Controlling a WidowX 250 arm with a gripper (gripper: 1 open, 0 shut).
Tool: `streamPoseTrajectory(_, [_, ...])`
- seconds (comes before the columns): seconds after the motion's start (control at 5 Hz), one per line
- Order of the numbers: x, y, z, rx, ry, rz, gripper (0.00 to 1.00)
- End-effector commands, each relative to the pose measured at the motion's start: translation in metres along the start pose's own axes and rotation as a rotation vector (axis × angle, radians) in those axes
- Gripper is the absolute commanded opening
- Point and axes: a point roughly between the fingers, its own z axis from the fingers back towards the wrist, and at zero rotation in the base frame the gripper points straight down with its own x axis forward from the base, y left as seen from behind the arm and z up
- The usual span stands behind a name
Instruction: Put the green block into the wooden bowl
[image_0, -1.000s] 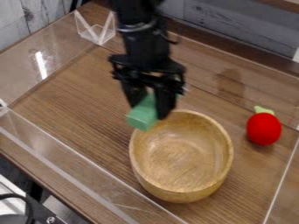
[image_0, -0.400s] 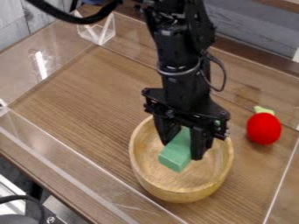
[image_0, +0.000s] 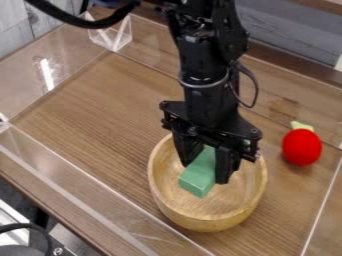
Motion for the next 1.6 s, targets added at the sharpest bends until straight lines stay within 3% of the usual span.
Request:
streamPoseTrajectory(0.0, [0.004,0.004,0.001,0.013,-0.023,-0.012,0.00])
streamPoseTrajectory(0.6, [0.006,0.018,-0.012,0.033,-0.019,-0.003,0.00])
streamPoseTrajectory(1.4, [0.007,0.025,-0.018,0.043,-0.021,0.005,0.00])
